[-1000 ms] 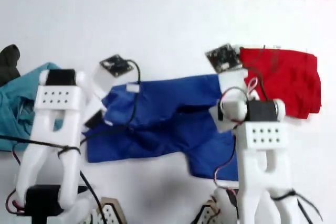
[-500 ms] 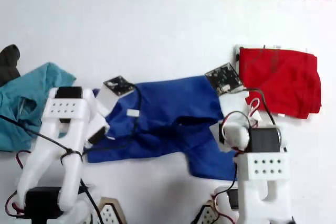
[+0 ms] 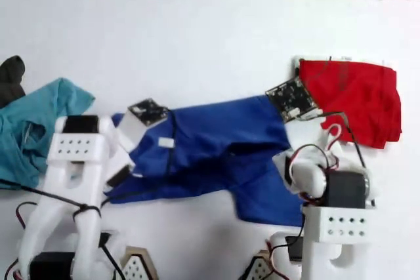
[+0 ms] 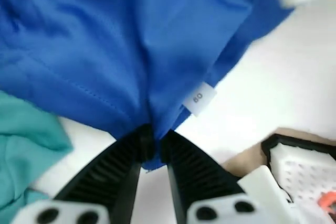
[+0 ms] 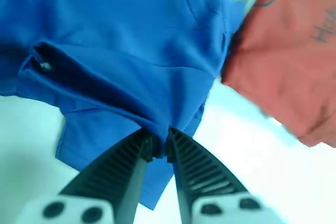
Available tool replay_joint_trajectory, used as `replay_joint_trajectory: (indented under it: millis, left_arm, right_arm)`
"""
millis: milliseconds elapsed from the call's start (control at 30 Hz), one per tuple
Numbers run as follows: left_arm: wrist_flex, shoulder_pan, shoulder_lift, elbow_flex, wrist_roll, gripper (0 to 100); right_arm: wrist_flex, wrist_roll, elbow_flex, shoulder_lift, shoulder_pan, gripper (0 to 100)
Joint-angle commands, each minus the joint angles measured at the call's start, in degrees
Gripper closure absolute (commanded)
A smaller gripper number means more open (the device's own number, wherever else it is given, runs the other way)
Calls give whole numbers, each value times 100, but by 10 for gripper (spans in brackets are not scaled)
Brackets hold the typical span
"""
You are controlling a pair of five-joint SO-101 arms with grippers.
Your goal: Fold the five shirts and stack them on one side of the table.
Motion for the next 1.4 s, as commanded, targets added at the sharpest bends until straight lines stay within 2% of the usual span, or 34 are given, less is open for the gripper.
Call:
replay_joint_trajectory:
  millis: [0, 267, 433, 700, 900, 1100, 1200, 1367]
  left_arm:
    - [-316, 26, -167, 312, -62, 973]
    - [-651, 26, -132, 629, -97, 973]
    - [-659, 26, -132, 629, -97, 973]
    - [-659, 35, -123, 708, -97, 973]
    - [-1134, 35, -123, 1297, -105, 973]
    - [-1134, 35, -132, 1341, -88, 972]
    - [-1134, 35, -132, 1332, -62, 947]
    - [-967, 26, -167, 1288, -97, 820]
  right_arm:
    - [233, 97, -229, -84, 84, 978]
    - [233, 123, 686, -136, 84, 978]
    - [233, 527, 1002, -92, 84, 978]
    - [-277, 826, 1855, -84, 92, 978]
    - [-716, 914, 2514, -84, 92, 978]
    - [-716, 1248, 2523, -136, 119, 976]
    - [-725, 1222, 2514, -136, 119, 926]
    - [-716, 1257, 2488, -136, 119, 764]
